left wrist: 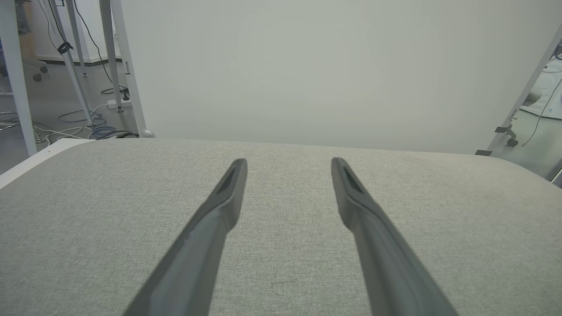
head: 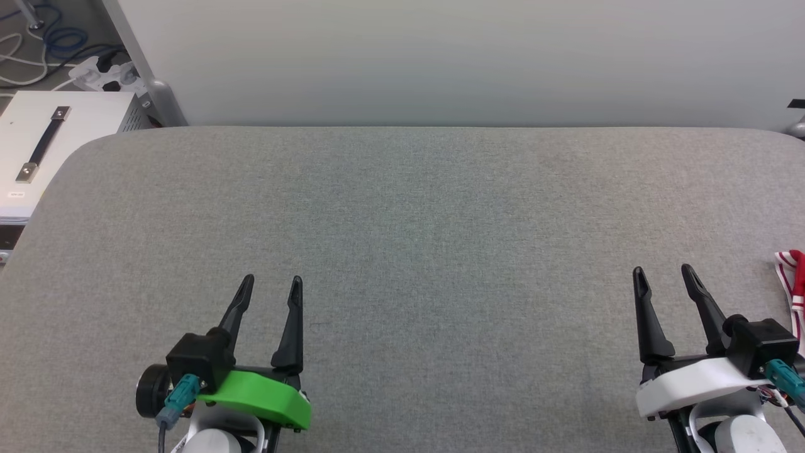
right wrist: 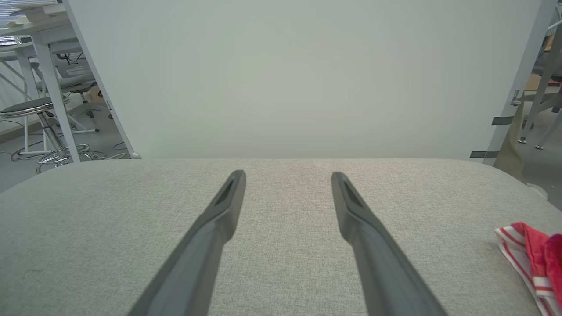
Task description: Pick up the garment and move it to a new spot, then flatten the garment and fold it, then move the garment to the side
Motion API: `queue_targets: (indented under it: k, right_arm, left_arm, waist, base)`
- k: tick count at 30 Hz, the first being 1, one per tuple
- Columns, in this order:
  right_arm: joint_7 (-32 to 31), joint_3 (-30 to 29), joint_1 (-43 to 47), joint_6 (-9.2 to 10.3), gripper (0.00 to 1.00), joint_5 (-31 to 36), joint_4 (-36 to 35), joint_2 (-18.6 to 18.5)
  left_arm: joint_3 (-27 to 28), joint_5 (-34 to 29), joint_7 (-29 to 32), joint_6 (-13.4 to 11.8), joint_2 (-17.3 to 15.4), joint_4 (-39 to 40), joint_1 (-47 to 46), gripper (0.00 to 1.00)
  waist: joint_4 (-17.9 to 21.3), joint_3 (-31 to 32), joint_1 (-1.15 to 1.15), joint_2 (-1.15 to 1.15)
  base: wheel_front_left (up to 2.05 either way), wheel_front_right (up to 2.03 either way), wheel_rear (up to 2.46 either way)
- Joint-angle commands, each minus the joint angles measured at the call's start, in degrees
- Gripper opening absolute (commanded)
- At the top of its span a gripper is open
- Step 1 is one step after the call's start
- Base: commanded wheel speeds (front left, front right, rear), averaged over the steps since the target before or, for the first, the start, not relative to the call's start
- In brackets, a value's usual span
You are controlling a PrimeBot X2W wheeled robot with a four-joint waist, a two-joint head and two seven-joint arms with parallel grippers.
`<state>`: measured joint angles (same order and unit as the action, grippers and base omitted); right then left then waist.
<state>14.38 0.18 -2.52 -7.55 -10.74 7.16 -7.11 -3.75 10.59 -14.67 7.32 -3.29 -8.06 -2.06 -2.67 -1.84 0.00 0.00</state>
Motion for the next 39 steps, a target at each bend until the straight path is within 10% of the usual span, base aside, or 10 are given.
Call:
queue_targets:
  k: [1,16,17,39]
  right_arm:
    - [0.4,0.1,-0.6,0.06,1.0,0.5,0.2,0.4]
    - [0.5,0.3,-1.0,0.06,1.0,0.0,0.5,0.4]
    - [0.0,0.2,-0.2,0.0,0.0,0.0,0.2,0.3]
    - [-2.4,0.1,0.3,0.01,0.0,1.8,-1.0,1.0]
  left_arm:
    - [-0.1,0.5,-0.3,0.1,0.4,0.2,0.9,1.0]
    - [-1.1,2.2,-0.3,0.1,0.4,0.1,0.5,1.0]
    - [-1.2,2.0,0.1,0.0,0.0,-0.1,0.0,0.0]
    - [-0.5,-0.1,2.6,-1.2,0.0,1.2,0.3,0.0]
  waist:
    - [0.0,0.0,0.0,0.0]
    - [0.1,-0.3,0.0,0.0]
    - [0.1,-0.3,0.0,0.0]
    - [0.6,0.0,0.0,0.0]
  base:
    - [0.0,0.0,0.0]
    - [0.0,0.0,0.0]
    - [0.0,0.0,0.0]
    - [0.0,0.0,0.0]
